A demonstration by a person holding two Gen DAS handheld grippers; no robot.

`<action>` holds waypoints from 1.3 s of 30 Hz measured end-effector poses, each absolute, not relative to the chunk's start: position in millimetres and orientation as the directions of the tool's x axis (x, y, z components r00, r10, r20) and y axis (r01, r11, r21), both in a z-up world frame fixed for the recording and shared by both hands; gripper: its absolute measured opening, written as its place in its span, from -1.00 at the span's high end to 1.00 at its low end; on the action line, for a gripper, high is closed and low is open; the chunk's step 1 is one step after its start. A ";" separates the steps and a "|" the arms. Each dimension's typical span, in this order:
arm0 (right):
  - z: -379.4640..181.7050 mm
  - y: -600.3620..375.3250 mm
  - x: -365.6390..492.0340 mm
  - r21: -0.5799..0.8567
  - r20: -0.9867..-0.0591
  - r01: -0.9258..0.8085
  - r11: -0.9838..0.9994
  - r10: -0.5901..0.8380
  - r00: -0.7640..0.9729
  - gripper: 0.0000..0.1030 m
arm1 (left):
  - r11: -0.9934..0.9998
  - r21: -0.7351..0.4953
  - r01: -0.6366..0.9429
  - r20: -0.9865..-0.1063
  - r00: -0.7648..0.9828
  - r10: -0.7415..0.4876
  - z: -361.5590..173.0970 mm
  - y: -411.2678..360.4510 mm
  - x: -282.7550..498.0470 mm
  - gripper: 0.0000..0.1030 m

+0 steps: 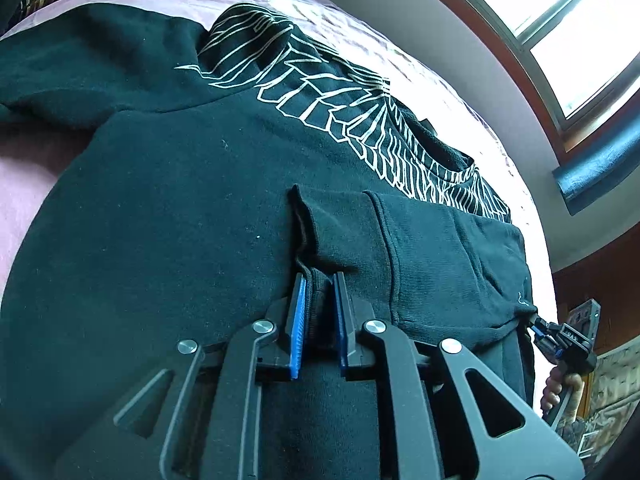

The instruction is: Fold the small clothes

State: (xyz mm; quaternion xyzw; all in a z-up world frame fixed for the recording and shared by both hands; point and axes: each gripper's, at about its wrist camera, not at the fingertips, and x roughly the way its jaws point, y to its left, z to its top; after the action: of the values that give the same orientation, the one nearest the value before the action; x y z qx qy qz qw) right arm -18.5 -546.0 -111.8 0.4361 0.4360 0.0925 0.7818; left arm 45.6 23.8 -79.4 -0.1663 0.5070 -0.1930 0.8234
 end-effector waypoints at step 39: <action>-83.6 -358.9 50.3 0.679 -0.595 -0.038 0.733 0.580 0.557 -0.26 | 0.863 -0.447 -0.235 -0.723 0.663 -0.195 -58.5 406.1 112.1 -0.75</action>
State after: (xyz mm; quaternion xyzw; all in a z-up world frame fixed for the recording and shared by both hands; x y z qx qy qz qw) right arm 50.3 -358.9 -83.6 0.3139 0.4318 0.1873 0.8246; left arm 112.1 406.1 -58.5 -0.2614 0.4104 0.0114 0.8735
